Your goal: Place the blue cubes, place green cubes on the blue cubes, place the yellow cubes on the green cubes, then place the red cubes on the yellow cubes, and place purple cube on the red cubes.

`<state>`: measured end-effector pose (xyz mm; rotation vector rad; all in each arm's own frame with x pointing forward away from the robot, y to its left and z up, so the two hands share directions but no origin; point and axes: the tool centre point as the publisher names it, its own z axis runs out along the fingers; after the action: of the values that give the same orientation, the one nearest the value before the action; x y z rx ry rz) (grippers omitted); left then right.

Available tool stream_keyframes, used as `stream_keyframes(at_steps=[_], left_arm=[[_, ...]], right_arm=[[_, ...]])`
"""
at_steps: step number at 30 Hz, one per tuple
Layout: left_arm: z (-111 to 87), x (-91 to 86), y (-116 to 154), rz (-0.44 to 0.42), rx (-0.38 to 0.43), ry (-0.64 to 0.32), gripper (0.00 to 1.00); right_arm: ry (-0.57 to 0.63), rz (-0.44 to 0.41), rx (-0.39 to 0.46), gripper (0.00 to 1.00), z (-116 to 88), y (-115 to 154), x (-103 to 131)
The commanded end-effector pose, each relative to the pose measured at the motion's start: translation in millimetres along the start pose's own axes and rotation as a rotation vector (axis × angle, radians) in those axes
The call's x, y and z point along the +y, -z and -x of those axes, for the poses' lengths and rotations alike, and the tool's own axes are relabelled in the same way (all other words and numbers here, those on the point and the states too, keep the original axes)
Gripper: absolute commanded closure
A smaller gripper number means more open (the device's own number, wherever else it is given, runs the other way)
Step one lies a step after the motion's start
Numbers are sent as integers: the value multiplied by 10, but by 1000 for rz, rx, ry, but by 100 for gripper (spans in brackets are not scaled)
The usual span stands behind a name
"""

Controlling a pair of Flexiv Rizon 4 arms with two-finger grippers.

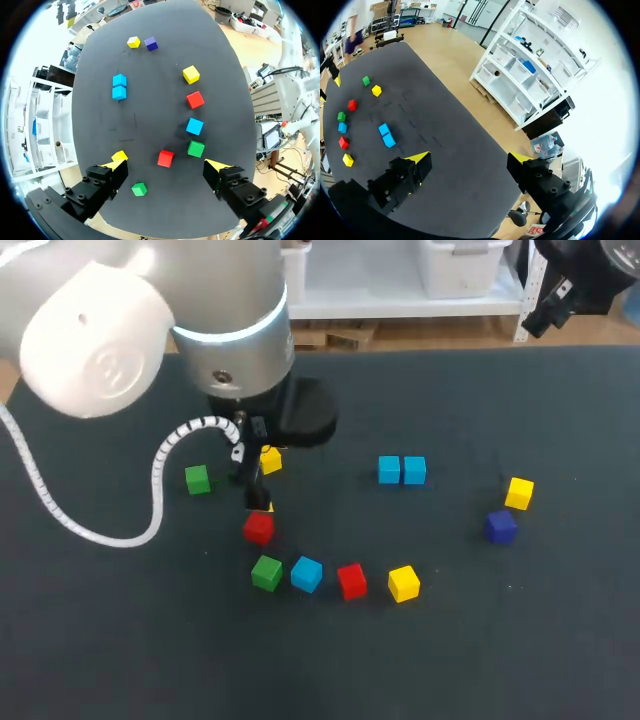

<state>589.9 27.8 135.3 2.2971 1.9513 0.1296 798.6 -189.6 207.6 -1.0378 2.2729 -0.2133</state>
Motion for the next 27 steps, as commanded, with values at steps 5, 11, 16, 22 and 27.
stream_keyframes(at_steps=[5,11,16,22,27], left_arm=[[16,51,0,-21,6,-1,0],[16,51,0,-21,6,-1,0],[4,60,26,20,20,-10,0],[136,60,-179,-35,46,-45,0],[283,-15,-302,-68,56,-87,0]], right_arm=[[-2,-8,-3,0,-13,2,18],[-2,-8,-3,0,-13,2,18],[-2,-8,-3,0,-13,2,18],[-2,-8,-3,0,-13,2,18],[-2,-8,-3,0,-13,2,18]])
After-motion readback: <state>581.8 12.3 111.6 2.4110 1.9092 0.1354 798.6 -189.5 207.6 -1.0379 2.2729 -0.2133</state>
